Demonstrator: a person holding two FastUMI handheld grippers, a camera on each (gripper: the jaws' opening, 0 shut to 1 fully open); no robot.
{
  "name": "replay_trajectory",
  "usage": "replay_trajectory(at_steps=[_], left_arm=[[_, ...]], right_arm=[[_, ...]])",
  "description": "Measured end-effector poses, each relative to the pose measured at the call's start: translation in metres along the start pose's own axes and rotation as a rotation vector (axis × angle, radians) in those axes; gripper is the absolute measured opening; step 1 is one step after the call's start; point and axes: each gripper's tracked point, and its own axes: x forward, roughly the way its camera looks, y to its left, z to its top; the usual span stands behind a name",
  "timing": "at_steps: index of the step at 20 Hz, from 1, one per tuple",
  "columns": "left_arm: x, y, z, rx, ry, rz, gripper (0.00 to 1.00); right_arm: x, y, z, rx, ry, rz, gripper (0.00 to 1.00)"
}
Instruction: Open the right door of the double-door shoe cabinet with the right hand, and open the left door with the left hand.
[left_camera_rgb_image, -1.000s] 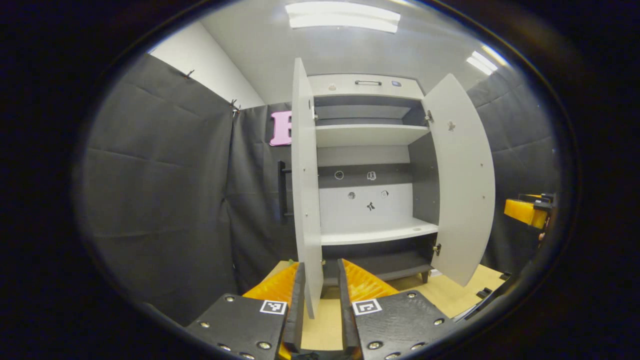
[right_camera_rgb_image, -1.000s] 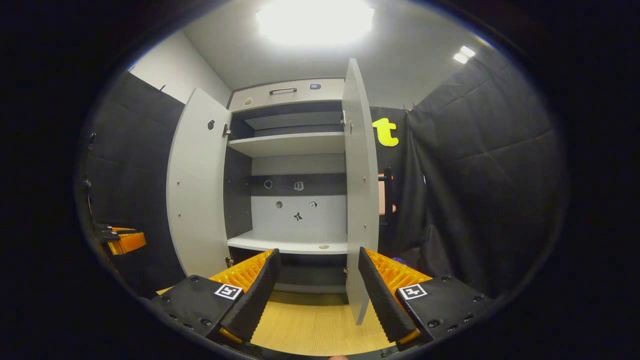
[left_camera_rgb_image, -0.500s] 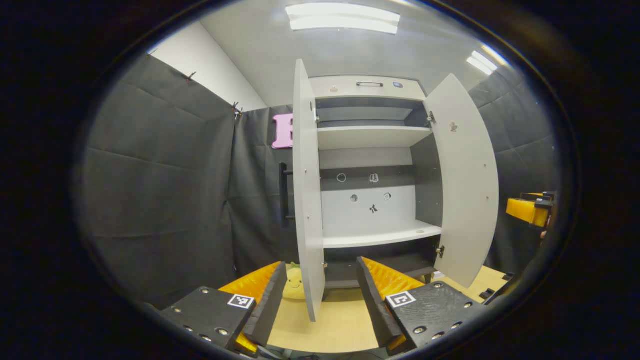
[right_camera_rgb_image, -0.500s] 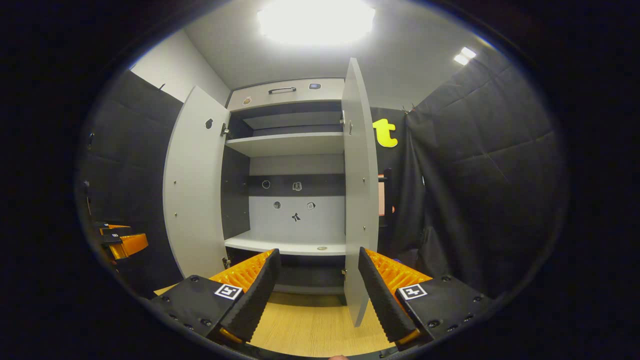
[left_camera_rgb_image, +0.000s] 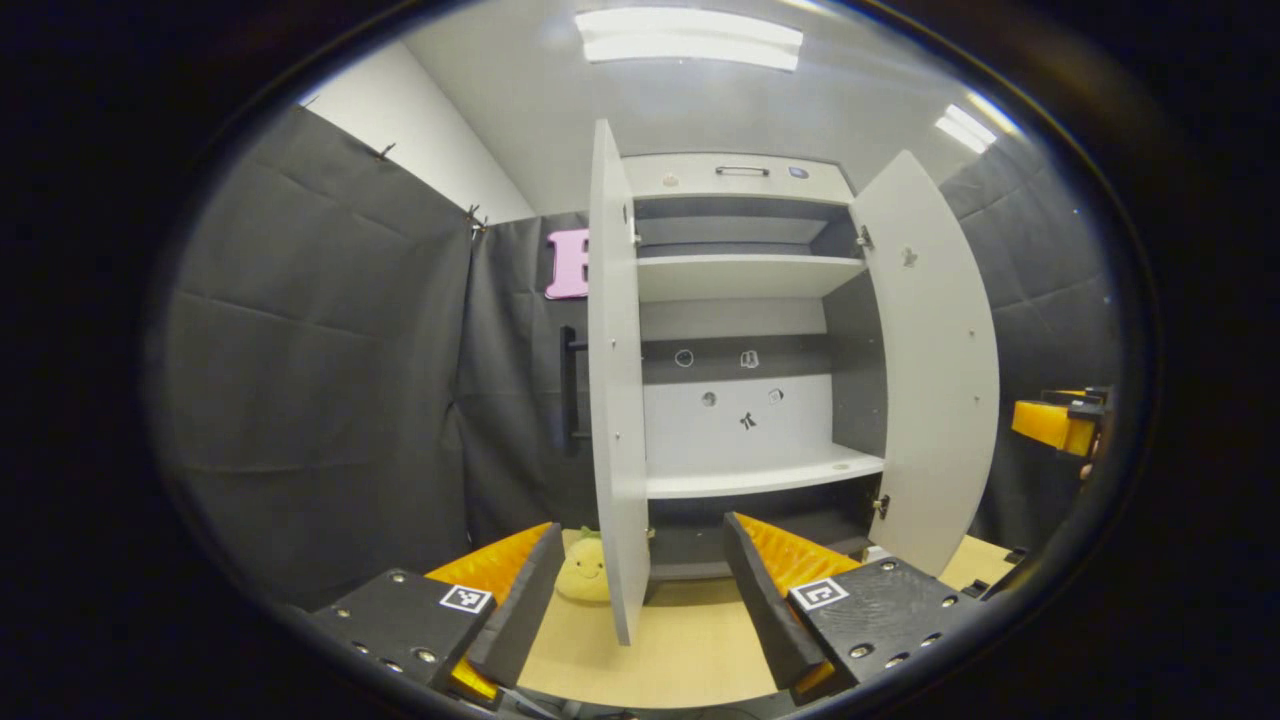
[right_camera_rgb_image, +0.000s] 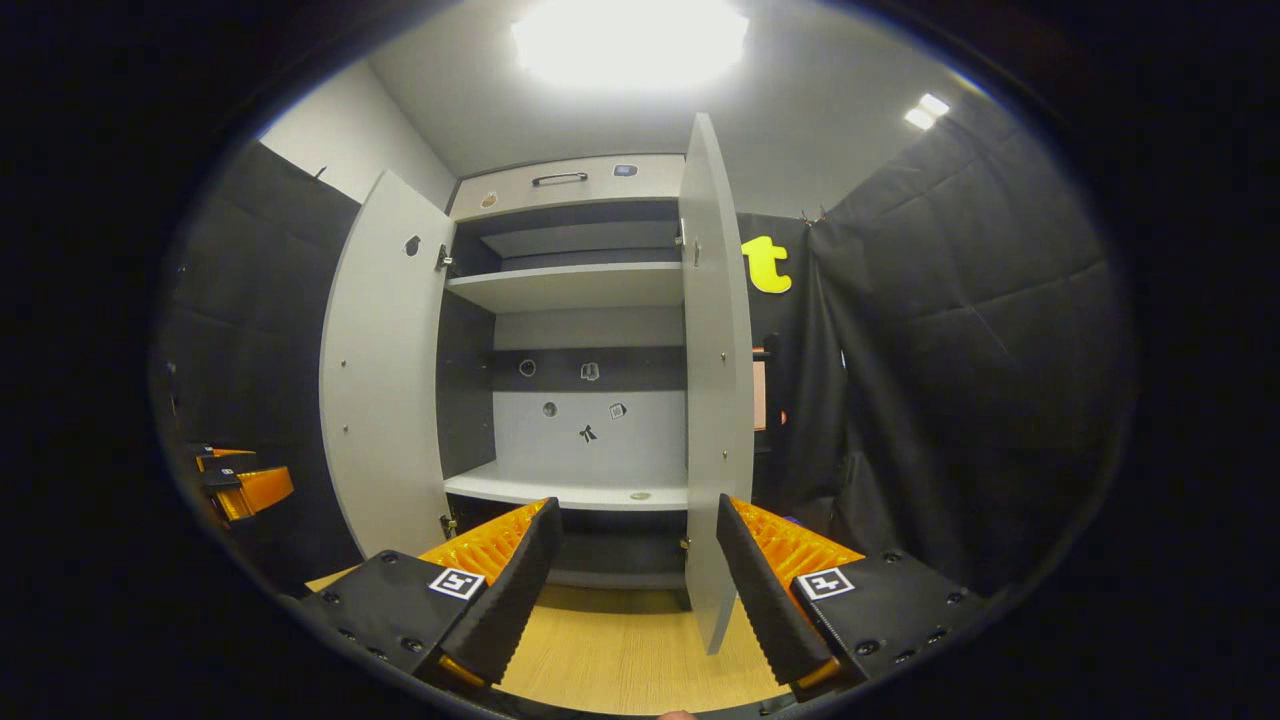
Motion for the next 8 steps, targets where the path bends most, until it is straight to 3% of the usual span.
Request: replay_trajectory(at_steps=[8], left_arm=[[-0.0002, 0.0001, 0.0024, 0.007, -0.008, -0.004, 0.92]], right_arm=[[-0.0011, 0.0002, -0.0015, 0.000, 0.003, -0.002, 0.97]])
